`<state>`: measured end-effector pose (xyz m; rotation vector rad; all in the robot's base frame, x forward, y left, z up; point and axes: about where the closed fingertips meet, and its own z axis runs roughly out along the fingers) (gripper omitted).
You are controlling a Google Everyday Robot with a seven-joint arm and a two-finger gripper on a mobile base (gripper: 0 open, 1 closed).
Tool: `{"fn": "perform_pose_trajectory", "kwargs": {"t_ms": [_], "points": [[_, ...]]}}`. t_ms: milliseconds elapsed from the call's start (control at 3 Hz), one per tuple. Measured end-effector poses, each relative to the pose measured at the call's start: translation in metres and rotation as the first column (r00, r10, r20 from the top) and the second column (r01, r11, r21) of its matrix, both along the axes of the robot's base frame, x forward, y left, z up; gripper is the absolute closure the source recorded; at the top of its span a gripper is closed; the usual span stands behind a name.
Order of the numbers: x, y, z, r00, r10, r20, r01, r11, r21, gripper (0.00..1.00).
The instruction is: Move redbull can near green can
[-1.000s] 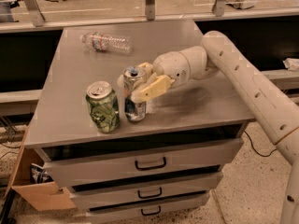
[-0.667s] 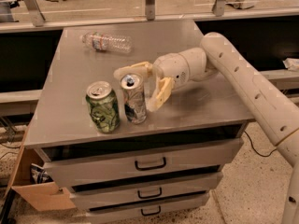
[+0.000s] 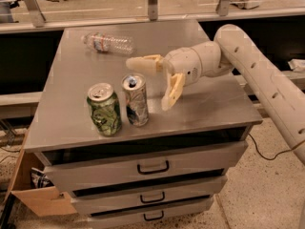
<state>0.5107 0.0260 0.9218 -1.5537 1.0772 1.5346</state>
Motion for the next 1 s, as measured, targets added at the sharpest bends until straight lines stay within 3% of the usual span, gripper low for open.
{"fn": "perform_pose_trajectory", "kwargs": {"t_ms": [333, 667, 1000], "points": [[0.011, -0.035, 0.041, 0.9921, -0.082, 0.095, 0.088, 0.995, -0.057, 0.0], [0.024, -0.079, 0.092, 0.9494, -0.229, 0.215, 0.252, 0.963, -0.089, 0.0], [0.028, -0.083, 0.105, 0.9378, -0.251, 0.24, 0.274, 0.959, -0.069, 0.0]]}}
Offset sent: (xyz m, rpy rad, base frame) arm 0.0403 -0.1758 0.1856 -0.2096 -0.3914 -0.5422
